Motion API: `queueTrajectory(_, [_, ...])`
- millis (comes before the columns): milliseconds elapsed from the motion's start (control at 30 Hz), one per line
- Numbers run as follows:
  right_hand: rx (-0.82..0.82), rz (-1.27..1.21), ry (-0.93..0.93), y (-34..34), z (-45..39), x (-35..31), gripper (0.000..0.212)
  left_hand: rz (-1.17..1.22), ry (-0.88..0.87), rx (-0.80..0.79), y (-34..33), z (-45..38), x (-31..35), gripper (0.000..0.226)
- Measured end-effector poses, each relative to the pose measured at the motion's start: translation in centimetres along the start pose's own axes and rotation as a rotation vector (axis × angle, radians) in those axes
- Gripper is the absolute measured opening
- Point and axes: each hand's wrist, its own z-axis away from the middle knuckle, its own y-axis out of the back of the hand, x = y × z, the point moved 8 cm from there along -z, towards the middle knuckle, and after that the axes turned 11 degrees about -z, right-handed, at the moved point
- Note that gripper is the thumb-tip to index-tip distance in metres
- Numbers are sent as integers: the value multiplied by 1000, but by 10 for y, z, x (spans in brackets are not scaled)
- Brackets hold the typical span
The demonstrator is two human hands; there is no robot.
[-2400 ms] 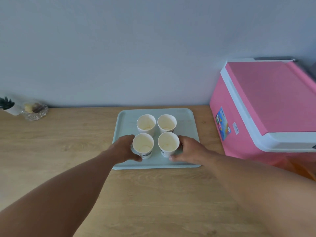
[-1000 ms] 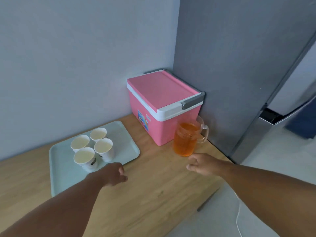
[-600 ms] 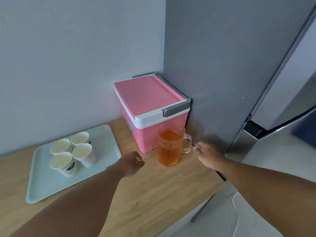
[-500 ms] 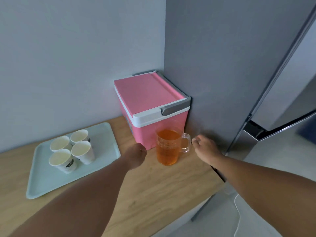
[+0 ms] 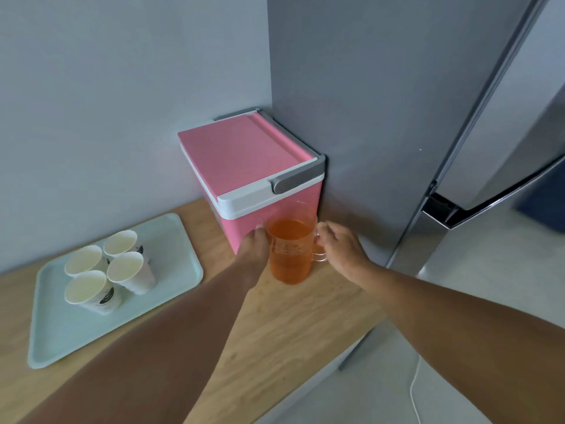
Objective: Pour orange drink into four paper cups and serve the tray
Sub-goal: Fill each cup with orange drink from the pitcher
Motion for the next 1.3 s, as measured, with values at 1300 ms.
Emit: queueTrajectory(1300, [-69, -307, 67, -26, 28, 19, 41, 145, 47, 67, 9, 50, -16, 51])
